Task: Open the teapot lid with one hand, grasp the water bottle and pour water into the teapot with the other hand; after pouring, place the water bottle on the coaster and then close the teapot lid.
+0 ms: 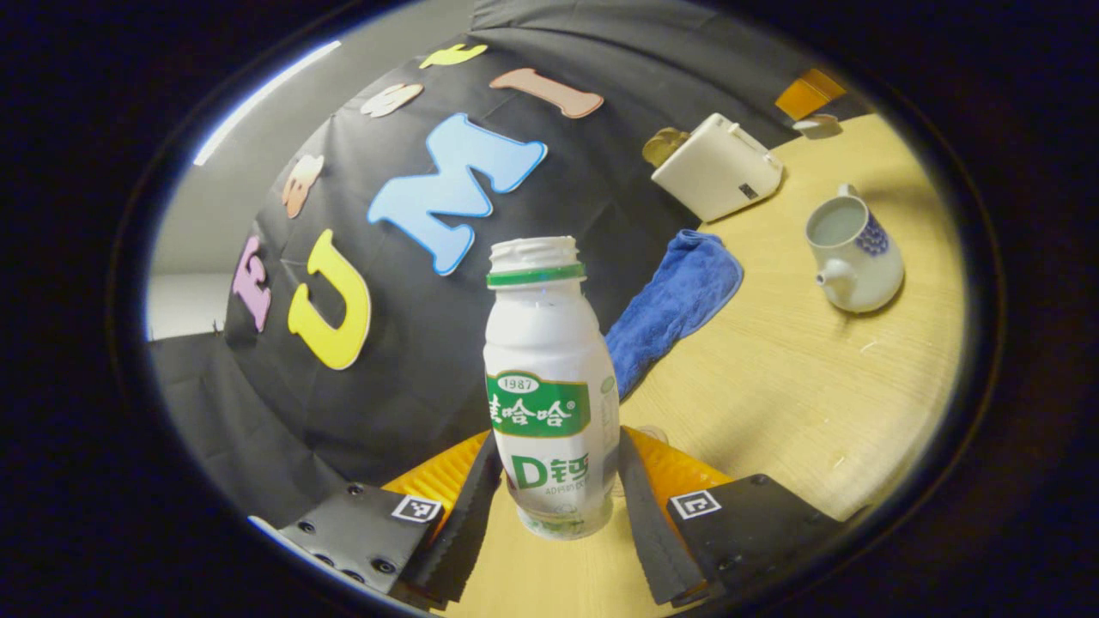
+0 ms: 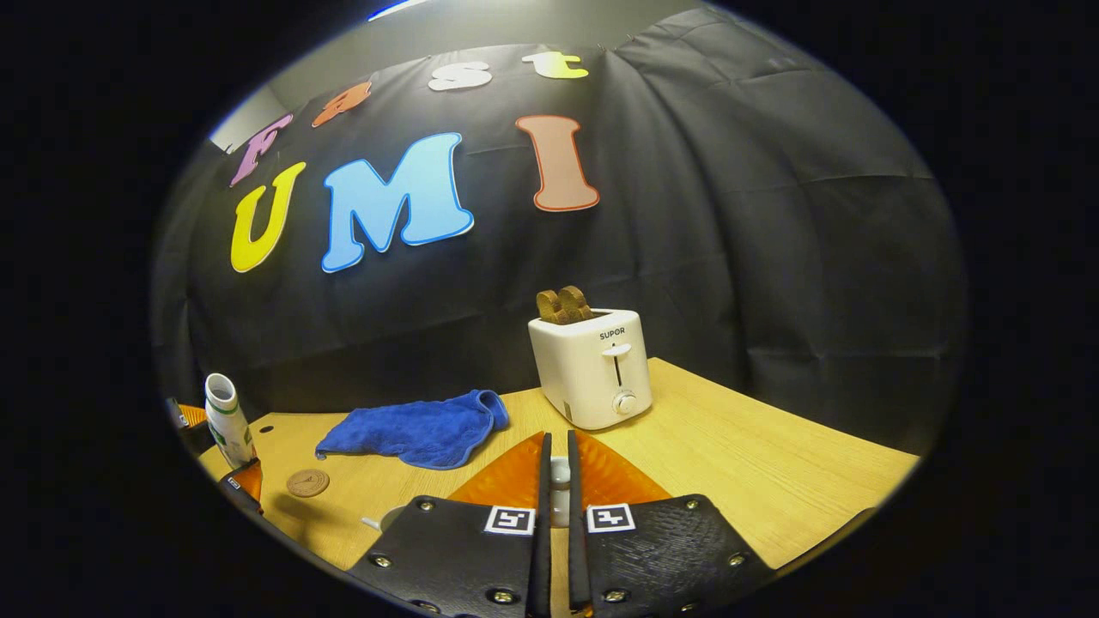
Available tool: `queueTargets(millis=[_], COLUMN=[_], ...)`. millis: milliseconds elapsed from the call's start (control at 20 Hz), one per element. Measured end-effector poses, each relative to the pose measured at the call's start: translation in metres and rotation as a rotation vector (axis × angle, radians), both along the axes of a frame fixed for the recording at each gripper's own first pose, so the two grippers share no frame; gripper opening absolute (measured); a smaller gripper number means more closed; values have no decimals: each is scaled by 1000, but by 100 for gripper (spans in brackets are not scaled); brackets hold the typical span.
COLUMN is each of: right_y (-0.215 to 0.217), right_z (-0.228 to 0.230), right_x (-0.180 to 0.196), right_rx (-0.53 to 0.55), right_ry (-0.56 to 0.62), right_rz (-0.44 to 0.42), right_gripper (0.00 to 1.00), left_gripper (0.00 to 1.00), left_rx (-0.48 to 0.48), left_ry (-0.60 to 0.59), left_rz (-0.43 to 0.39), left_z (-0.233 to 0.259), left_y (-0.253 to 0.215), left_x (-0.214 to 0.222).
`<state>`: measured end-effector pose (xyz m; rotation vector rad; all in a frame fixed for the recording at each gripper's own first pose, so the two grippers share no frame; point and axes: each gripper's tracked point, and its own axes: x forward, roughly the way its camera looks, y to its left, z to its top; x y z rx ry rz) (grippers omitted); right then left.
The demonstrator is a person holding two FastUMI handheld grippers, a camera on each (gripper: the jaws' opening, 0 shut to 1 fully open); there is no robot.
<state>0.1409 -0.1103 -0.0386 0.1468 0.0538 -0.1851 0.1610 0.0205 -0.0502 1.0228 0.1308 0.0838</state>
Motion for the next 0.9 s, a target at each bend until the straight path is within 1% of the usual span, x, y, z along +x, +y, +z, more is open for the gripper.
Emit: queueTargets(millis=[100, 150, 200, 500, 700, 900], right_y=[0, -1, -1, -9, -10, -14], right_z=[0, 0, 1, 2, 0, -2], right_x=[-1, -1, -1, -2, -1, -1], right_rx=[2, 6, 11, 40, 49, 71], right_ry=[-1, -2, -3, -7, -4, -1], right_rz=[0, 1, 1, -7, -2, -6], right_gripper=[8, 8, 8, 8, 8, 8], left_gripper=[82, 87, 82, 82, 81, 81], left_rx=[72, 102, 123, 253, 373, 438], left_ry=[-1, 3, 7, 12, 7, 14], left_rz=[-17, -29, -38, -70, -76, -83], left_z=[5, 6, 6, 5, 5, 4], left_y=[-11, -18, -22, -49, -62, -67], left_x=[3, 4, 4, 5, 8, 7])
